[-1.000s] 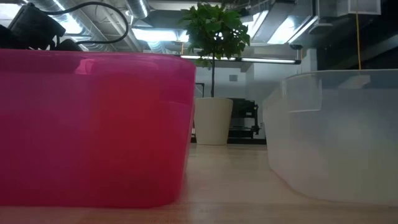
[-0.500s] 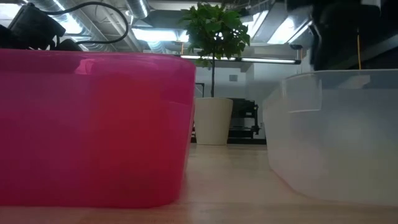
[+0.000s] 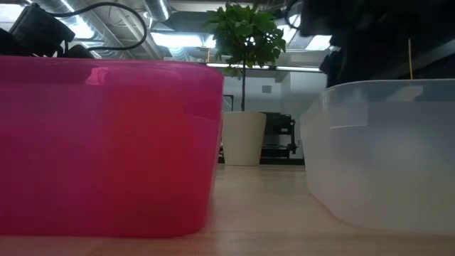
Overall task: Pick and place medicine bottles into bin by pill shape (circle, oval)
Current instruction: Adjust the transparent bin
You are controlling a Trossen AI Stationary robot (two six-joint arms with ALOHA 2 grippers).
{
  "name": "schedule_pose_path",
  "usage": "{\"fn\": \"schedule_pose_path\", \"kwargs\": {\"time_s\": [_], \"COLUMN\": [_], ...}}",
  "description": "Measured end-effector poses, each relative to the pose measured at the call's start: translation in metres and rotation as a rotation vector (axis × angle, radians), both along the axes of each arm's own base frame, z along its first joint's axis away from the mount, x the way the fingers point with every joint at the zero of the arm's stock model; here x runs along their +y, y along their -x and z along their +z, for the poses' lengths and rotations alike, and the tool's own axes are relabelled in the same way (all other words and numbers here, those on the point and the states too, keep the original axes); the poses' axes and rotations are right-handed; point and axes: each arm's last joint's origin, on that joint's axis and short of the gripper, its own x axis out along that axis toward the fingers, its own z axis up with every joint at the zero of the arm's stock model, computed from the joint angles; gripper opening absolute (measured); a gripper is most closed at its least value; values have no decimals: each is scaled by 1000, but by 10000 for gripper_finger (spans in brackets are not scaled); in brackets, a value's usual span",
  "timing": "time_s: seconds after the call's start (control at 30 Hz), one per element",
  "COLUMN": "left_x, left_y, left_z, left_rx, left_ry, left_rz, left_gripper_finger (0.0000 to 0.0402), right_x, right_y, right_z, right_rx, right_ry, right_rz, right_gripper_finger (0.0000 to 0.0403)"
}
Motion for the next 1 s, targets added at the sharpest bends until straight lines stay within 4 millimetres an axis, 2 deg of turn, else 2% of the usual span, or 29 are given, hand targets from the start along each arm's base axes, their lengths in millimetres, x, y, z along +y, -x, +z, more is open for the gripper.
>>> {"fn": "schedule_pose_path", "kwargs": {"time_s": [0.2,0.4,1.0], "left_x": [0,0,0], "left_y": [0,0,0], "left_z": [0,0,0], "left_rx": [0,0,0], "left_ry": [0,0,0], "left_rz": [0,0,0], "left_gripper_finger": [228,228,228], "right_x": [-4,-2,6], "right_y": [-12,-24,-34], "right_z": [-20,-30,-29], "right_rx": [39,13,-66], "right_ry": [31,14,-101], "right_rz": [14,67,178], "right_gripper_finger": [225,225,225]}}
